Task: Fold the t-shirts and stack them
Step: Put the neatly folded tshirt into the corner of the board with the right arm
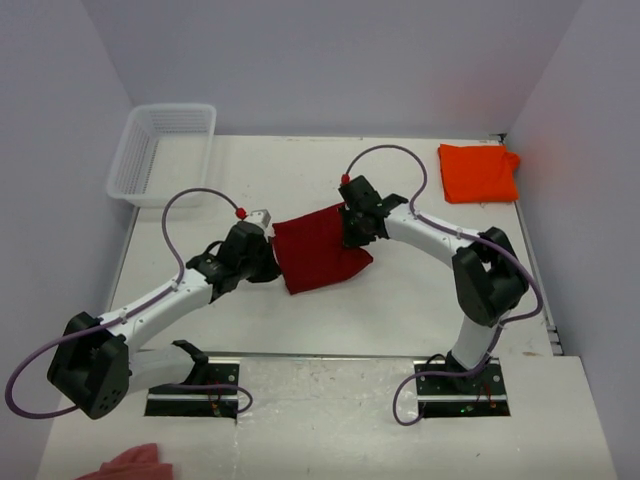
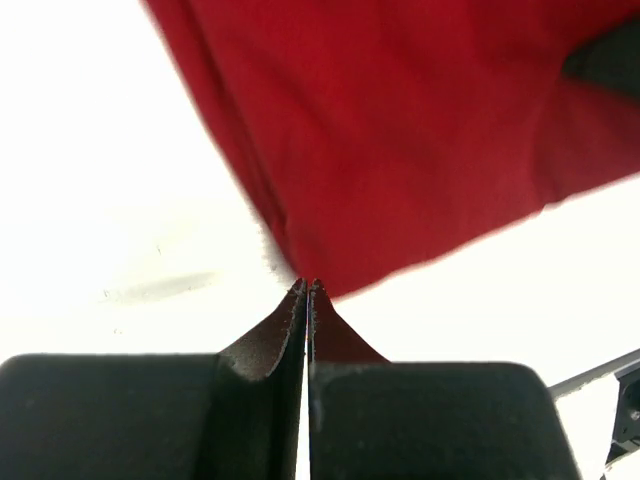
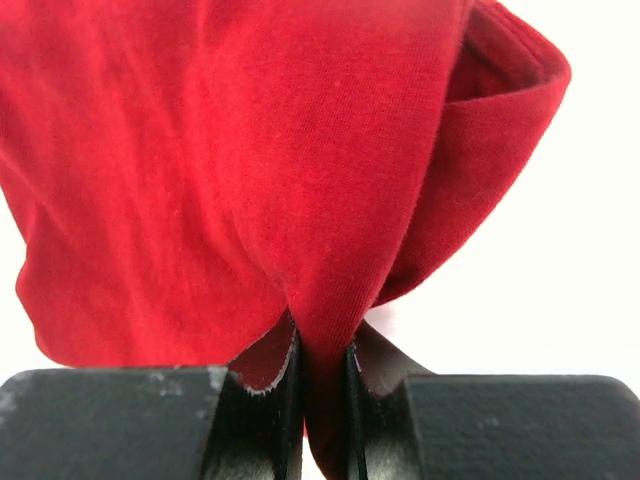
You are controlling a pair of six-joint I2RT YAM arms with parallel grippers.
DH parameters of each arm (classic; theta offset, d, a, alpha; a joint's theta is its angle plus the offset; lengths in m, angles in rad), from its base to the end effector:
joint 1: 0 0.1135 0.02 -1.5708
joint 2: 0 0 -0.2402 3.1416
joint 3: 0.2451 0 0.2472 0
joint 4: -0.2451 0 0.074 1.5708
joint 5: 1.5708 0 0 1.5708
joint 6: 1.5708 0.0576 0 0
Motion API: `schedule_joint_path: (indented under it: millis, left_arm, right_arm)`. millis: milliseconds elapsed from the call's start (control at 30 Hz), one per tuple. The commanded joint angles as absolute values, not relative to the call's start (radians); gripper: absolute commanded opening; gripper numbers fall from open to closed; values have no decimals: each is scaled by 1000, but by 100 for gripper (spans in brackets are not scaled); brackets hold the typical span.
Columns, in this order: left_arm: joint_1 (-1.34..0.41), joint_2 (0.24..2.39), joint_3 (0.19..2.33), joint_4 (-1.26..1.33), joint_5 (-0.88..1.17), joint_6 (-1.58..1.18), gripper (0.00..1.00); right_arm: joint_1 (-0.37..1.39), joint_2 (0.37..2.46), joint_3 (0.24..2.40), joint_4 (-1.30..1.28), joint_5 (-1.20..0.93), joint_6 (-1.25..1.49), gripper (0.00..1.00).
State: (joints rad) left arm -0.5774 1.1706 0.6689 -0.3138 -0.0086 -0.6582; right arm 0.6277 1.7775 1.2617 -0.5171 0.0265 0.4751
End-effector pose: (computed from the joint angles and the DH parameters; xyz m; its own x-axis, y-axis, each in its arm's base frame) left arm 0.2145 -0.1392 0.1762 -0.8135 -0.2001 -0.5461 0.0548 0.9085 -0.4144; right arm 0.3043 0.2189 0.1695 -0.8816 -0.0747 -0.4660 -0.1943 0.9573 0.2141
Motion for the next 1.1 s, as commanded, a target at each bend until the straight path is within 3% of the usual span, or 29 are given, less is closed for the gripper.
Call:
schedule_joint_path:
  millis: [0, 533, 1067]
  left_arm:
    - [-587, 1163, 660, -325, -12, -637, 1]
    - [-597, 1192, 574, -256, 51, -627, 1]
    - [-603, 1275, 552, -192, 86, -594, 1]
  right_arm:
    - [620, 1822, 1385, -633, 222, 384, 0]
    - [456, 2019, 1788, -776, 632, 183, 0]
    - [328, 2174, 2045, -773, 905, 3, 0]
